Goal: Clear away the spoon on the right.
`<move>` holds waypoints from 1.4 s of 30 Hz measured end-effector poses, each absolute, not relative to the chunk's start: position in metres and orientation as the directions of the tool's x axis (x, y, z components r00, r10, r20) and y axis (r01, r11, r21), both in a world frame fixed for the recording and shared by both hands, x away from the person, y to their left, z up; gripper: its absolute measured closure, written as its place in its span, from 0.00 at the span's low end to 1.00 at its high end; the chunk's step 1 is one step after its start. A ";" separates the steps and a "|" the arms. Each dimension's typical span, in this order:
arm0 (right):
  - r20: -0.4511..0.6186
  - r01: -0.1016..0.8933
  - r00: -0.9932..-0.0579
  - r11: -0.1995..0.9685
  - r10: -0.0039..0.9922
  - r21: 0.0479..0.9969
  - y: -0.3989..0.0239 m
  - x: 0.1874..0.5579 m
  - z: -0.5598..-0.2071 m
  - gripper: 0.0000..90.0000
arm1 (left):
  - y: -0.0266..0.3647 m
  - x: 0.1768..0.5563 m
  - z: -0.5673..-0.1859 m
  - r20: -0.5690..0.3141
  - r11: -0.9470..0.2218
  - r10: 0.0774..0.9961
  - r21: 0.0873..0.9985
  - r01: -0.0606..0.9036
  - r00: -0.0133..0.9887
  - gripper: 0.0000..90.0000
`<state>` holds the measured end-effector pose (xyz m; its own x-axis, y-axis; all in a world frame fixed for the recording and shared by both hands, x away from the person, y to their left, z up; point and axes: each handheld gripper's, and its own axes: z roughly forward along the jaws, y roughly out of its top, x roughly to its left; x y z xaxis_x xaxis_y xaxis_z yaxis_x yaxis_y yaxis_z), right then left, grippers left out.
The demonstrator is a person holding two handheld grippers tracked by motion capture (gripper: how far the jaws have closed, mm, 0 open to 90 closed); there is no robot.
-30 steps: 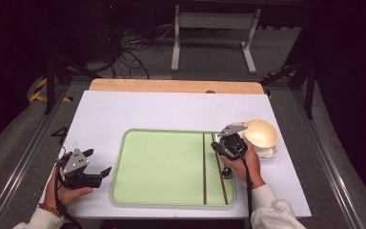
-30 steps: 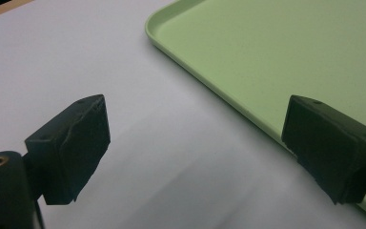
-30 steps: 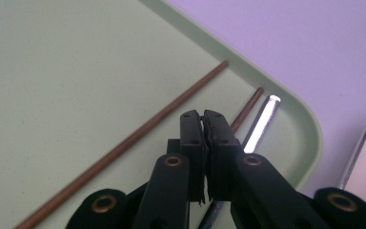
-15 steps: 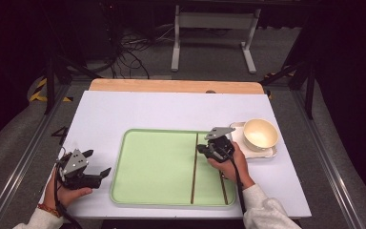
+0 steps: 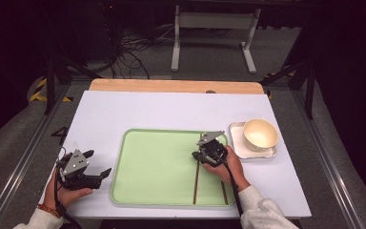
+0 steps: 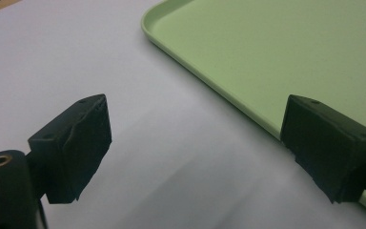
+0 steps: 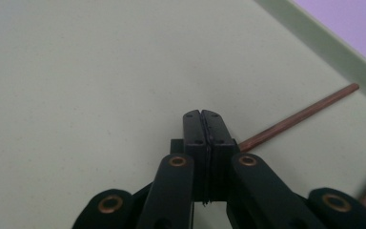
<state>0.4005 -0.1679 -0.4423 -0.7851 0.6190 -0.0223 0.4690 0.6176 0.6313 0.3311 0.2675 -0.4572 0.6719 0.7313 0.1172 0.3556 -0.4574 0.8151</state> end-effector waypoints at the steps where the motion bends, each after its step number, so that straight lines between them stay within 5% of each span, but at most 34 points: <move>1: -0.025 0.469 -0.785 0.620 0.619 0.629 -0.170 0.400 -0.442 1.00 | 0.267 0.331 -0.457 0.118 -0.459 0.730 0.815 0.355 0.674 0.12; 42: 0.012 0.440 -0.842 0.675 0.539 0.593 -0.200 0.356 -0.438 0.98 | 0.265 0.330 -0.457 0.129 -0.477 0.719 0.806 0.351 0.683 0.13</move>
